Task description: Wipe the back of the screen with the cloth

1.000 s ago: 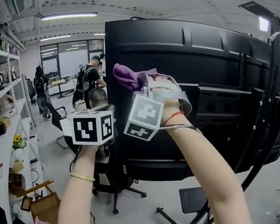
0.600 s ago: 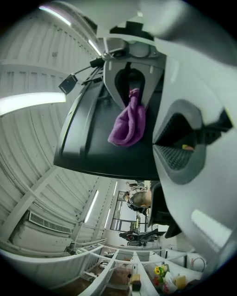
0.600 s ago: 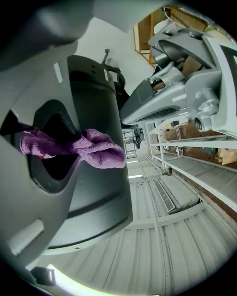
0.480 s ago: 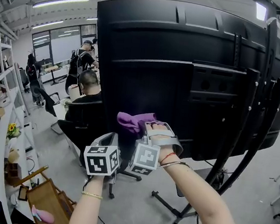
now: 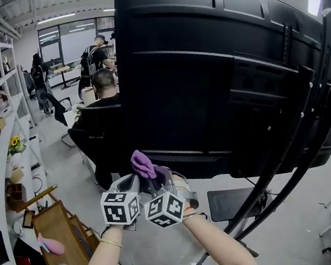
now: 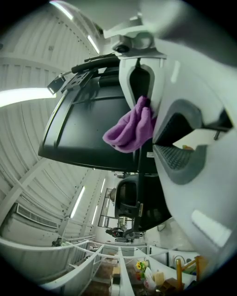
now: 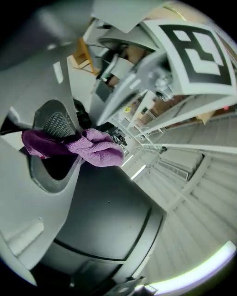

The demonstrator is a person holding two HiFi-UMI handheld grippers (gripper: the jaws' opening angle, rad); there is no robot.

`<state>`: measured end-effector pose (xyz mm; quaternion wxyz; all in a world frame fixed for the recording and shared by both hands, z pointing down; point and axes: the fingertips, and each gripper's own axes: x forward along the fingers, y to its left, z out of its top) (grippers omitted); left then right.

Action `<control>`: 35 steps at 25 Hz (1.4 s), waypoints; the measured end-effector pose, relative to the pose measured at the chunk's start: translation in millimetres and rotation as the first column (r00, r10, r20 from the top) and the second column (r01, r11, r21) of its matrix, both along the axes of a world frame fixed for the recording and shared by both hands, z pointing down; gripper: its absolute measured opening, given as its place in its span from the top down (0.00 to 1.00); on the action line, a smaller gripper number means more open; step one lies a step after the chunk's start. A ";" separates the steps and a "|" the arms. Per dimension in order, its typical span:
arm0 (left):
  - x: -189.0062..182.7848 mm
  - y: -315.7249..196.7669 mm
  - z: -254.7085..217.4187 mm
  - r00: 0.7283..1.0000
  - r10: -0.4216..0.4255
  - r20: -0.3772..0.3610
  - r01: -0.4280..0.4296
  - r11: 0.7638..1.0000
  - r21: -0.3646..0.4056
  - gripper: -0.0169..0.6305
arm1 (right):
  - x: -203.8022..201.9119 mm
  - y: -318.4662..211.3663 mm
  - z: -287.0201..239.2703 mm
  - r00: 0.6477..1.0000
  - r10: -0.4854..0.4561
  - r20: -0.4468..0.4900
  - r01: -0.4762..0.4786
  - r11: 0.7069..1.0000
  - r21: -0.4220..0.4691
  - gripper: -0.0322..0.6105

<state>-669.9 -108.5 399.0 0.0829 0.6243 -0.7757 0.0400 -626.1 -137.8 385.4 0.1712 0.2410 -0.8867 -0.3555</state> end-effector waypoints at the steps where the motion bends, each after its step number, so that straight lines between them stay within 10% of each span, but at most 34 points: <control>1: 1.9 0.0 7.4 1.000 0.001 -0.011 -0.001 1.000 -0.007 0.96 | -0.5 0.5 4.3 0.999 -0.007 0.053 0.010 0.997 -0.071 0.84; 6: 20.4 -13.4 27.9 1.000 0.023 -0.014 -0.023 1.000 -0.017 0.96 | 16.1 -23.6 22.6 0.978 0.073 0.197 -0.015 0.959 -0.282 0.84; 25: 196.1 -121.3 56.9 0.954 0.294 -0.065 -0.296 0.955 -0.016 0.96 | 250.4 -157.0 57.0 0.794 0.544 0.272 -0.392 0.799 -0.455 0.84; 35: 207.6 -55.3 47.2 0.958 0.280 -0.054 -0.281 0.960 -0.001 0.96 | 268.7 -74.3 60.3 0.826 0.477 0.301 -0.288 0.815 -0.502 0.84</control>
